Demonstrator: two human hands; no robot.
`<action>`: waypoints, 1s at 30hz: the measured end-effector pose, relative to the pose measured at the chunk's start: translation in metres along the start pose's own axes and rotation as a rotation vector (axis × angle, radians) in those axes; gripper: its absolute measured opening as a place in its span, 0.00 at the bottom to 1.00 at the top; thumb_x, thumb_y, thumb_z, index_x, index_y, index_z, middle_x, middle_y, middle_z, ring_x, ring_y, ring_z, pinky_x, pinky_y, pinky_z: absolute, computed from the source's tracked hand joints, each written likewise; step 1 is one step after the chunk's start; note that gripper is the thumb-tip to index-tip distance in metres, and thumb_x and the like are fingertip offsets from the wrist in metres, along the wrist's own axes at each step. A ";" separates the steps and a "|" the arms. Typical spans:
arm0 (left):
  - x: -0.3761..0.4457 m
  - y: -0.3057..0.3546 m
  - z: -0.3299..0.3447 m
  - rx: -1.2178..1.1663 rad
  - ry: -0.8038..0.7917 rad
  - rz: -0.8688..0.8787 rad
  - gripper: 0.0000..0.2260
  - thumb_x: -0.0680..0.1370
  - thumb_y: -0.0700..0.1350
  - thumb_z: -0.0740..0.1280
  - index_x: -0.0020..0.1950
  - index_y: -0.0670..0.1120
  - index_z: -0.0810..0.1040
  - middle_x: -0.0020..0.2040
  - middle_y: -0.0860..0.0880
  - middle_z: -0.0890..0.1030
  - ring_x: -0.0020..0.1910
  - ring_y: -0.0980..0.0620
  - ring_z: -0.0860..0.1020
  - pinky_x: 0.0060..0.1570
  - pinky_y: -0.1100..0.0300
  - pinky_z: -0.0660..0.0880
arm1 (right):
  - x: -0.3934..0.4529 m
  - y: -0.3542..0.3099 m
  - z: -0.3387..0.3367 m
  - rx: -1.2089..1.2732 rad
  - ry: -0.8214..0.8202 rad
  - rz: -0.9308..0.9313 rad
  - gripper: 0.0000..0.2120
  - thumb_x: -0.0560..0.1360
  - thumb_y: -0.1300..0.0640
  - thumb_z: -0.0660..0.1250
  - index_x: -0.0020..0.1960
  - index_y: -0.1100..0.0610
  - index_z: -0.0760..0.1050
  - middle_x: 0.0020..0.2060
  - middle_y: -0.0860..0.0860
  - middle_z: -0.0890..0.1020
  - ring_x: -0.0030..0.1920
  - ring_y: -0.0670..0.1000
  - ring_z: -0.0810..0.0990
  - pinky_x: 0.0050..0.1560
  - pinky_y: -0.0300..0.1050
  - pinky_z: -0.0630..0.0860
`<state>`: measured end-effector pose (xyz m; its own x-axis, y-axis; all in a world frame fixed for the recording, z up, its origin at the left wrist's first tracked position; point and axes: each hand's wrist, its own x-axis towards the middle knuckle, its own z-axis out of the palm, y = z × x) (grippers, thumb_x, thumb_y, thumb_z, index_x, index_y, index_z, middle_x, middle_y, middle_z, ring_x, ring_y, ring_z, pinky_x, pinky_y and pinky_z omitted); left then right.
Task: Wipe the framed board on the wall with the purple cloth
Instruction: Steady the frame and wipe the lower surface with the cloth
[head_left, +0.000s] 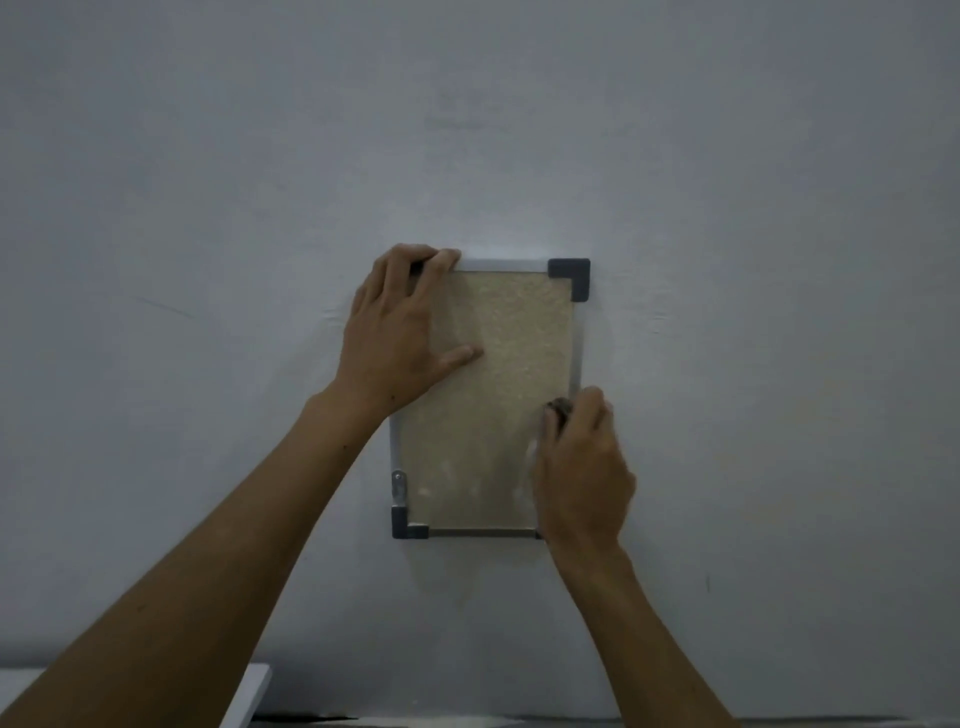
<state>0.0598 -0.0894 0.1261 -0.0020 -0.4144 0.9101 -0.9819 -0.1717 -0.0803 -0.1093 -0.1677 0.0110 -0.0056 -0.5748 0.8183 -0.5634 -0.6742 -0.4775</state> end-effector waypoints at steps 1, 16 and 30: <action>0.000 -0.001 0.000 -0.001 0.005 0.002 0.43 0.66 0.66 0.74 0.75 0.51 0.65 0.68 0.47 0.66 0.67 0.47 0.66 0.65 0.49 0.70 | -0.004 -0.008 0.003 -0.012 -0.028 -0.072 0.09 0.84 0.50 0.60 0.54 0.56 0.70 0.43 0.52 0.78 0.36 0.53 0.80 0.29 0.48 0.77; 0.000 0.003 -0.008 -0.049 -0.005 -0.026 0.42 0.65 0.63 0.77 0.73 0.49 0.66 0.67 0.46 0.66 0.67 0.47 0.66 0.65 0.48 0.69 | -0.003 0.011 -0.004 -0.005 -0.081 -0.154 0.09 0.83 0.49 0.61 0.54 0.56 0.70 0.46 0.52 0.78 0.37 0.53 0.80 0.30 0.50 0.79; 0.000 0.008 -0.009 -0.055 -0.016 -0.052 0.42 0.64 0.62 0.78 0.73 0.49 0.67 0.67 0.46 0.67 0.67 0.47 0.67 0.64 0.48 0.72 | 0.016 0.025 -0.014 -0.093 -0.037 -0.331 0.08 0.81 0.52 0.66 0.51 0.56 0.72 0.43 0.50 0.77 0.31 0.49 0.75 0.23 0.41 0.70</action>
<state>0.0503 -0.0825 0.1297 0.0522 -0.4204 0.9058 -0.9895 -0.1439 -0.0098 -0.1355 -0.1873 0.0163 0.2190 -0.3498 0.9109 -0.6024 -0.7828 -0.1558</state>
